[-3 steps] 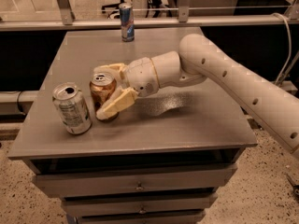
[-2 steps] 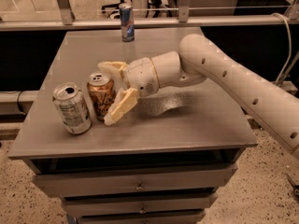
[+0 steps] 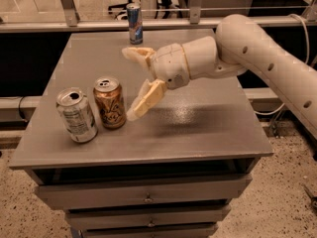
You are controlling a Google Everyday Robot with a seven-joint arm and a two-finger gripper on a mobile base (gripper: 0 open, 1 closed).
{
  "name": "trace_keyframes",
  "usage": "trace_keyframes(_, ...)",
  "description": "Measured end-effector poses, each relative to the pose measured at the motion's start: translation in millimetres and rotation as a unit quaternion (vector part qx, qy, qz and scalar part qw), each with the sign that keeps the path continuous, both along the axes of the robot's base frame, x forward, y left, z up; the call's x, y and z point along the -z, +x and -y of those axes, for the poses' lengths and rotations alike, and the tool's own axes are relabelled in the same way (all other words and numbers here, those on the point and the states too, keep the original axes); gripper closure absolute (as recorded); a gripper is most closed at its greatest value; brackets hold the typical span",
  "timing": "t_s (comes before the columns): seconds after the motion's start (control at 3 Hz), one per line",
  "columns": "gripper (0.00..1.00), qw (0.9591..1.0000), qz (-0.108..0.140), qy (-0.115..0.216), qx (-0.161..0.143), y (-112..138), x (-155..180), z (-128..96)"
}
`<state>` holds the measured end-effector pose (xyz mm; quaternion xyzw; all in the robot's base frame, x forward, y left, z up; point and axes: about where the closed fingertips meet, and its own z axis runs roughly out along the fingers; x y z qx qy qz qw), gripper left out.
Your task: Move orange can near 7up can
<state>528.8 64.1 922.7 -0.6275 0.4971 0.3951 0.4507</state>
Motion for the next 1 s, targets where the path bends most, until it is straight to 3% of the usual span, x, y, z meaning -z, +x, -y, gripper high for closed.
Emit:
trace_keyframes(0.33,0.00,0.9995,0.025,-0.010,0.017,14.5,-22.2,31.2)
trace_keyframes(0.67,0.00,0.9958,0.058,-0.015,0.070,54.7,-51.3,88.9)
trace_keyframes(1.0,0.00,0.9963,0.058,-0.011,0.063,50.6,-52.2,80.4)
